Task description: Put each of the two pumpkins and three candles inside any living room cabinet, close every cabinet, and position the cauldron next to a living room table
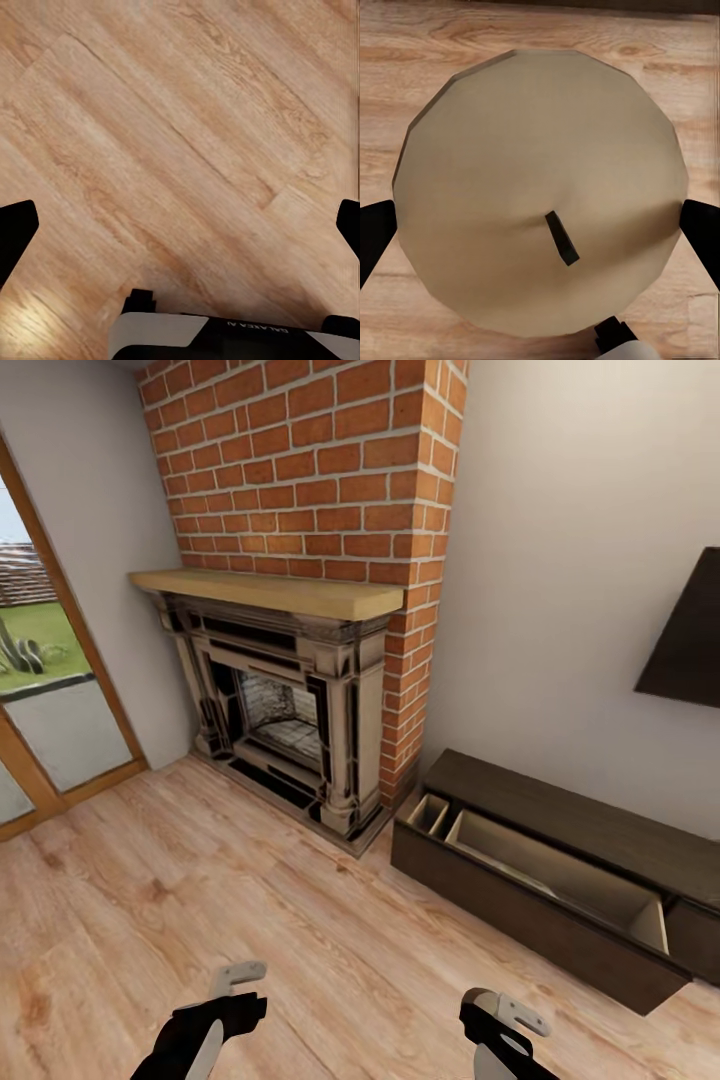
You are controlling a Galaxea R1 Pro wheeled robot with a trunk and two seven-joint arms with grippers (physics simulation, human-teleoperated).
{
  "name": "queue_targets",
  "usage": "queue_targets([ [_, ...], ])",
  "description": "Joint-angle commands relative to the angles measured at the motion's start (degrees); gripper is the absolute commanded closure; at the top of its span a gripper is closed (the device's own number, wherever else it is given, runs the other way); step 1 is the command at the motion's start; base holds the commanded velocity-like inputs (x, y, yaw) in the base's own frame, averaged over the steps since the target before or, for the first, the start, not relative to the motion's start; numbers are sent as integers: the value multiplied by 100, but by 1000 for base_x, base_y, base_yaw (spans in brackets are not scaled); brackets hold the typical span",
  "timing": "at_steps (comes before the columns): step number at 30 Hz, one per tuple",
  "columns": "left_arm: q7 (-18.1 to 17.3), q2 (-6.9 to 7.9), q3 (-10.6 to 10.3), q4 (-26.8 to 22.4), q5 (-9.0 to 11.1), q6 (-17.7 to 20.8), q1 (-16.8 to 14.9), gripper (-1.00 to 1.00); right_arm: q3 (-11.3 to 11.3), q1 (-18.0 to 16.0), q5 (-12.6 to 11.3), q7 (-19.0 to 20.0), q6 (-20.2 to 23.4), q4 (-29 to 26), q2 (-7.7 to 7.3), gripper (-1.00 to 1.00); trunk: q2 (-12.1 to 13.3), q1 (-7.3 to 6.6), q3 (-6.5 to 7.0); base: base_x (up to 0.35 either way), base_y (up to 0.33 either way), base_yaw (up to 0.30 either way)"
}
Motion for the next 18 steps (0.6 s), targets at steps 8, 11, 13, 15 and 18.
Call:
queue_targets([
  [8,50,2,-8,-10,63,20,-2,-100,48,-7,-58,-24,-30,1,0,100,-13,4,-12,1,1,-283],
  [11,50,2,-8,-10,60,21,-2,-100,48,-7,-58,-22,-30,1,0,100,-13,4,-12,0,0,-283],
  [13,50,2,-8,-10,58,19,-2,-100,48,-7,-58,-23,-30,1,0,100,-13,4,-12,0,0,-283],
  [15,50,2,-6,-10,57,20,-2,-100,48,-7,-58,-24,-30,1,0,100,-13,4,-12,0,0,-283],
  [18,50,2,-5,-10,57,21,-2,-100,48,-7,-58,-24,-30,4,0,100,-13,4,-12,0,0,-283],
])
